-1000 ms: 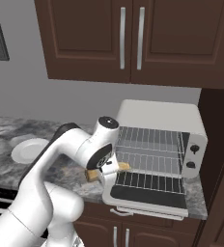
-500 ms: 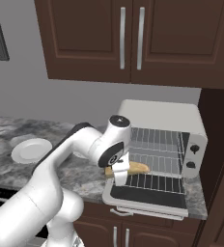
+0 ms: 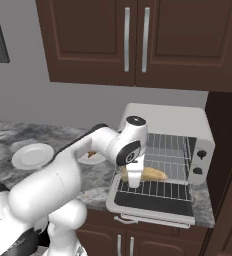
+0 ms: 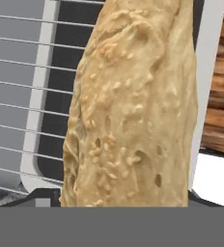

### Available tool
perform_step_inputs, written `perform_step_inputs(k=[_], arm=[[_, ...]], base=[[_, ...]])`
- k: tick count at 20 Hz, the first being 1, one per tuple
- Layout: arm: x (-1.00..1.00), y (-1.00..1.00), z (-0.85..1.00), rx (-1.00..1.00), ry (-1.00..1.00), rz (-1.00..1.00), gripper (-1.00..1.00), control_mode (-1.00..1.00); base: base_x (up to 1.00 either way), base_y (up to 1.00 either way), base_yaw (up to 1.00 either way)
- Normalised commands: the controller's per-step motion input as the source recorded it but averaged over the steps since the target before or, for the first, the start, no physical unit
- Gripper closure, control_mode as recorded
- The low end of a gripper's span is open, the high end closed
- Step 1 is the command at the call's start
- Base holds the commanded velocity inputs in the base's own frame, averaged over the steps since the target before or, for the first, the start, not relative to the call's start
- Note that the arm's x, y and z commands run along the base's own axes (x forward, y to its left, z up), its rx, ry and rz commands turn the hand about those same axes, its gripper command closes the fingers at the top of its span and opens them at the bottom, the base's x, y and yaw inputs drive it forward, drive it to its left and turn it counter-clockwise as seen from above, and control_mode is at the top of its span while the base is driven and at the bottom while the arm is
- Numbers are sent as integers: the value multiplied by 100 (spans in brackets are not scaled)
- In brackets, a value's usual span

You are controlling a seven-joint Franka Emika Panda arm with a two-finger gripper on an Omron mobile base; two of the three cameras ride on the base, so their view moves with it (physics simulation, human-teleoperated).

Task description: Open the toaster oven door. Place the baguette on the bottom rack in the toaster oven and place the chicken drumstick on the top rack.

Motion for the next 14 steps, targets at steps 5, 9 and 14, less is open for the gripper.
perform_step_inputs(k=[5,9,14], arm=[[13,-19,-20,0,-1,0,100,-100],[23,-10,-20,0,-8,1,100,-100],[33,-6,-16,0,0,0,100,-100]], base=[[0,0,0],[0,0,0],[0,0,0]])
